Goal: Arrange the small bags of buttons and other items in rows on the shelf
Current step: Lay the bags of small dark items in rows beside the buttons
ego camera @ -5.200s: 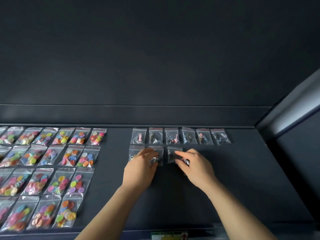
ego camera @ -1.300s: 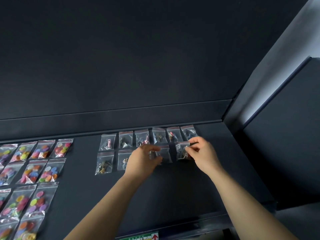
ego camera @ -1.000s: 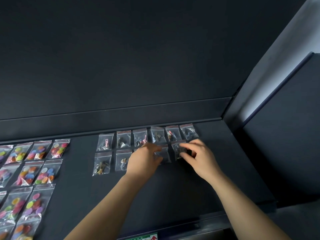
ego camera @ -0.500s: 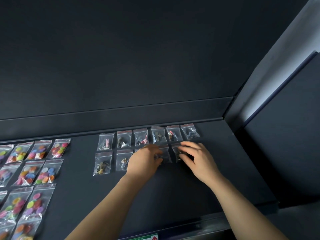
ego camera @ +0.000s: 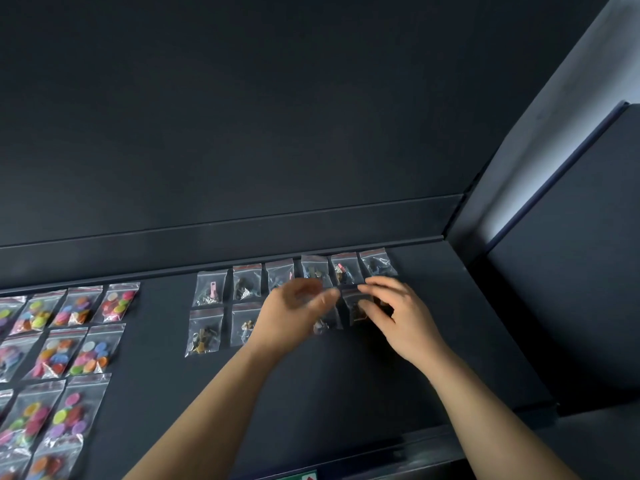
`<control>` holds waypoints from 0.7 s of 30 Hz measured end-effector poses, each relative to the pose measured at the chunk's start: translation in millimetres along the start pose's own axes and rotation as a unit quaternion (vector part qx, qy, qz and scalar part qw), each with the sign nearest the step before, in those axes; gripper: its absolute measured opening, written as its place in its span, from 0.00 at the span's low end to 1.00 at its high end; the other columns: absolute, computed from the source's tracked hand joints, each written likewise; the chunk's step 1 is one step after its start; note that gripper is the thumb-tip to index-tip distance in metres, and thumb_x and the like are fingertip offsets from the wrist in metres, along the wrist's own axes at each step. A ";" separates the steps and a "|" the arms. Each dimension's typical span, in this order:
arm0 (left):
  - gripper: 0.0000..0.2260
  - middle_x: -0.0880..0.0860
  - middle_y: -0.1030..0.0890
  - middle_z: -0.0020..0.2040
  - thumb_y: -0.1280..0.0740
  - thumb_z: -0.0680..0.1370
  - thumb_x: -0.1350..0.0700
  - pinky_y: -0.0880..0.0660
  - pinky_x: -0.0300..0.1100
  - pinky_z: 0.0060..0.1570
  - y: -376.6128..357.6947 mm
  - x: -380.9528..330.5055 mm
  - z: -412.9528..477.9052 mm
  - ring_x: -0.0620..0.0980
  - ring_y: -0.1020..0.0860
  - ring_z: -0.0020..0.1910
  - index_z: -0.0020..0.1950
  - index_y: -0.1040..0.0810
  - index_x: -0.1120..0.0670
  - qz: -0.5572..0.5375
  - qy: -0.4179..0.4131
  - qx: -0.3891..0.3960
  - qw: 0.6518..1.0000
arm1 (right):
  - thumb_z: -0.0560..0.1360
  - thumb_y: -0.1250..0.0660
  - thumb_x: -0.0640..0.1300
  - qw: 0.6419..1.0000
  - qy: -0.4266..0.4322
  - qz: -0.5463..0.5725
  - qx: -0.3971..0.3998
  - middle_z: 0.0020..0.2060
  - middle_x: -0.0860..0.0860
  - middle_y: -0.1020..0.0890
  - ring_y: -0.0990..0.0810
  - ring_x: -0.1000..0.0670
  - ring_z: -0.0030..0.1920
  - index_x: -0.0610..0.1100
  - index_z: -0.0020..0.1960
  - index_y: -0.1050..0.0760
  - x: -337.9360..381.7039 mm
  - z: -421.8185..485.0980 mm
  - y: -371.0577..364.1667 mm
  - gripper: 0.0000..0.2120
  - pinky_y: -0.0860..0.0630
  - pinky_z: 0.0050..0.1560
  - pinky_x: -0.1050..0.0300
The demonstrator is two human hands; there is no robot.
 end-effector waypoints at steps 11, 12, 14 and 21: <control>0.08 0.58 0.20 0.42 0.38 0.78 0.68 0.27 0.48 0.56 -35.2 -27.8 -2.2 0.53 0.22 0.45 0.43 0.24 0.58 -0.412 0.056 0.090 0.905 | 0.71 0.25 0.43 0.934 -0.129 0.327 0.062 0.38 0.50 0.16 0.19 0.55 0.40 0.47 0.46 0.18 27.3 -10.7 13.5 0.05 0.21 0.45 0.60; 0.07 0.57 0.20 0.45 0.37 0.77 0.67 0.28 0.48 0.60 -38.2 -27.2 -1.8 0.53 0.21 0.48 0.43 0.24 0.57 -0.412 0.056 0.095 0.904 | 0.71 0.25 0.42 0.933 -0.129 0.332 0.056 0.39 0.48 0.15 0.18 0.53 0.41 0.46 0.46 0.18 26.9 -11.0 13.1 0.05 0.21 0.47 0.58; 0.04 0.56 0.18 0.47 0.35 0.76 0.64 0.27 0.47 0.58 -41.5 -25.2 -1.6 0.52 0.21 0.50 0.45 0.22 0.57 -0.393 0.056 0.099 0.912 | 0.72 0.27 0.39 0.927 -0.129 0.350 0.033 0.39 0.49 0.16 0.19 0.54 0.39 0.45 0.48 0.19 26.6 -11.4 15.8 0.05 0.21 0.45 0.59; 0.07 0.54 0.17 0.40 0.30 0.72 0.63 0.19 0.39 0.45 -44.8 -24.4 -3.8 0.49 0.19 0.39 0.49 0.21 0.61 -0.345 0.043 0.105 0.932 | 0.72 0.27 0.38 0.920 -0.140 0.366 0.023 0.37 0.51 0.16 0.18 0.53 0.38 0.47 0.44 0.19 19.5 -13.0 24.9 0.05 0.21 0.44 0.59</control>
Point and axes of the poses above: each hand's wrist, its own z-axis towards the middle knuckle, its own y-axis out of the back of the hand, x = y × z, the point moved 6 cm from there along z, towards the middle knuckle
